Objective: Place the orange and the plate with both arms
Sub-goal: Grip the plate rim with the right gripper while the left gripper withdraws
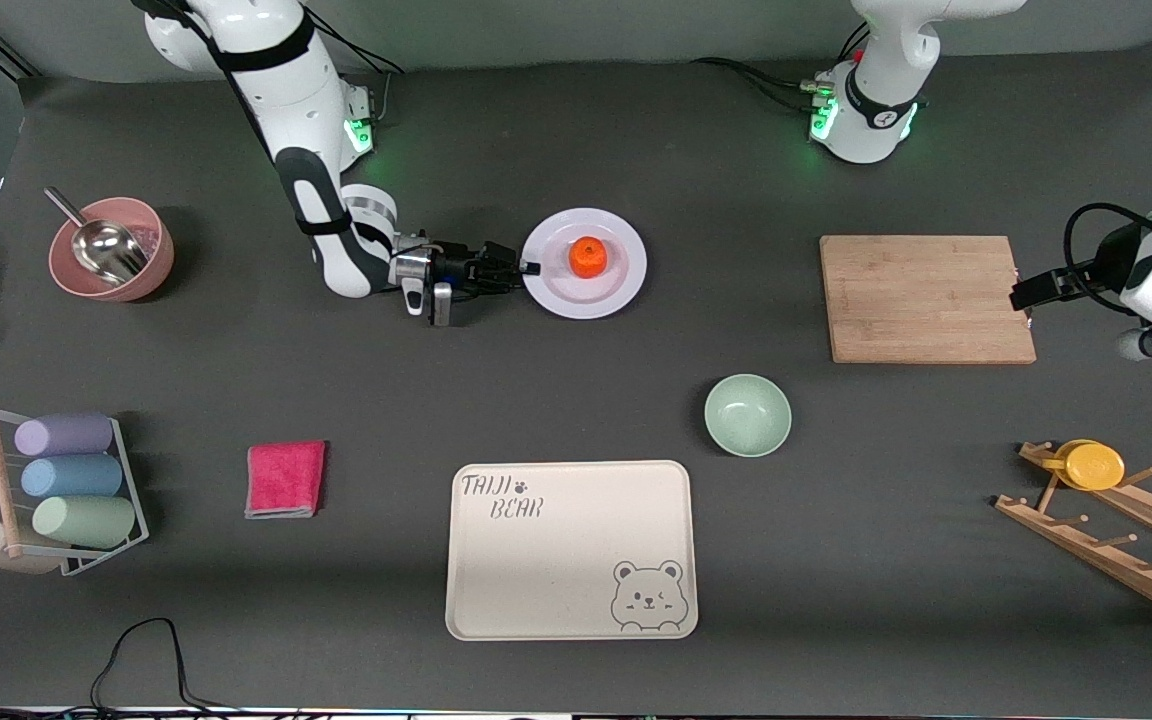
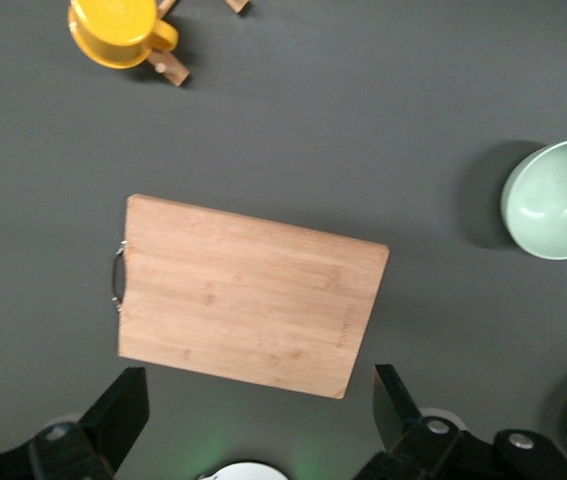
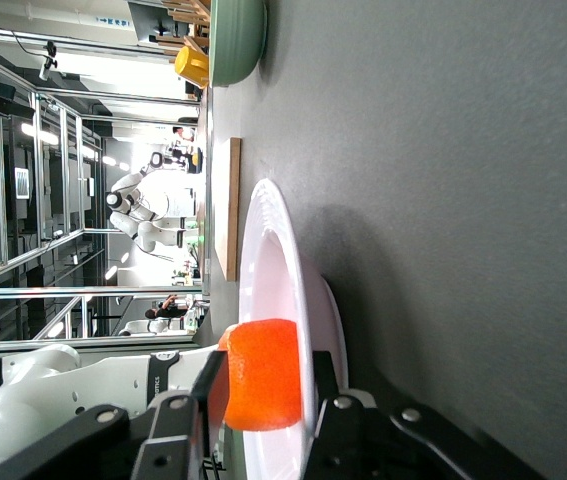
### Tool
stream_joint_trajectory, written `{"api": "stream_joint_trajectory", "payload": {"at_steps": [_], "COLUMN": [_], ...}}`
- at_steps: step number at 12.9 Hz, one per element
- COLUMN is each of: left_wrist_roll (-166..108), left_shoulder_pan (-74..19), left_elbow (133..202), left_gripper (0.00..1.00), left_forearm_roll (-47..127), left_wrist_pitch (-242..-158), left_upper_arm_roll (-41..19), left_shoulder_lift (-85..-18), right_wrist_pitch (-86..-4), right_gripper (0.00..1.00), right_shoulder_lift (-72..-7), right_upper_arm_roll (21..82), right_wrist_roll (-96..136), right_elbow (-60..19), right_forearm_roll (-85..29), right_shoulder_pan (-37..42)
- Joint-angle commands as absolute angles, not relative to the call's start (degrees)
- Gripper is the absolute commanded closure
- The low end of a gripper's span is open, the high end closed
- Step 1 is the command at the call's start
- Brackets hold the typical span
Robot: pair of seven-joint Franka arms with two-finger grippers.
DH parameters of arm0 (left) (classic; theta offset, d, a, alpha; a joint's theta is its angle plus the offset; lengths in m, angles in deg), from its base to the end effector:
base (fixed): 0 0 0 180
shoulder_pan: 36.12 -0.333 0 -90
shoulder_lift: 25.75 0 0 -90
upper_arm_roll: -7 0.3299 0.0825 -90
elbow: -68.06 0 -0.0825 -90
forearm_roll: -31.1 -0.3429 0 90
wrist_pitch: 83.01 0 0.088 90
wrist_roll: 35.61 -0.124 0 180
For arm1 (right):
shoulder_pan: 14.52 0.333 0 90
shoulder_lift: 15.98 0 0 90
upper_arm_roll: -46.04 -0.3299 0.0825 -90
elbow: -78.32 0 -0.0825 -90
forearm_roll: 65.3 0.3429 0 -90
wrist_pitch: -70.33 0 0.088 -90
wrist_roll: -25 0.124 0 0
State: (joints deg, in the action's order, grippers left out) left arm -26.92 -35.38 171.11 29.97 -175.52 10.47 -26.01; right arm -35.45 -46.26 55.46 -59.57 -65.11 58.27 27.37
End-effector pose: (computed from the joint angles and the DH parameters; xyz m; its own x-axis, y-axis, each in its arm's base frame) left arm 0.4992 0.0261 0.5256 0.9634 0.1964 -0.1823 0.1908 -0.9805 -0.0476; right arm 0.3175 0.2876 0.1292 0.9985 -0.0182 0.0508 0.0439 -0.2754 -0.9603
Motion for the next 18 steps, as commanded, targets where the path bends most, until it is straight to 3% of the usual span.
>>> {"api": "stream_joint_trajectory", "payload": {"at_steps": [1,3,7,13,18], "left_wrist_roll": [-27.2,-26.9,-26.8,-27.1,-26.4], "left_shoulder_pan": [-35.9,-36.1,-35.3,-34.7,-34.4], "left_elbow": [169.5,169.4,169.4,169.6,169.5], "left_gripper": [0.0,0.0,0.0,0.0,0.0], "left_forearm_roll": [28.5,26.4,26.3,26.2,26.2], "left_wrist_pitch": [-172.1,-169.0,-167.6,-167.5,-167.2], "left_upper_arm_roll": [8.7,6.6,6.5,6.7,6.6], "left_shoulder_lift": [-25.1,-22.9,-23.2,-28.0,-28.8], "right_wrist_pitch": [-35.3,-35.3,-34.9,-27.2,-27.4], "right_gripper": [0.59,0.6,0.99,1.0,1.0], "right_shoulder_lift": [-47.7,-48.1,-48.7,-47.7,-40.6], "right_upper_arm_roll": [55.9,55.9,55.9,56.2,56.9], "right_wrist_roll": [-61.0,-61.0,-60.9,-60.4,-50.3], "right_elbow": [-64.1,-64.1,-64.3,-64.2,-63.4], "right_forearm_roll": [59.9,59.9,59.8,59.9,58.6], "right_shoulder_pan": [27.9,27.9,27.5,25.3,24.7]}}
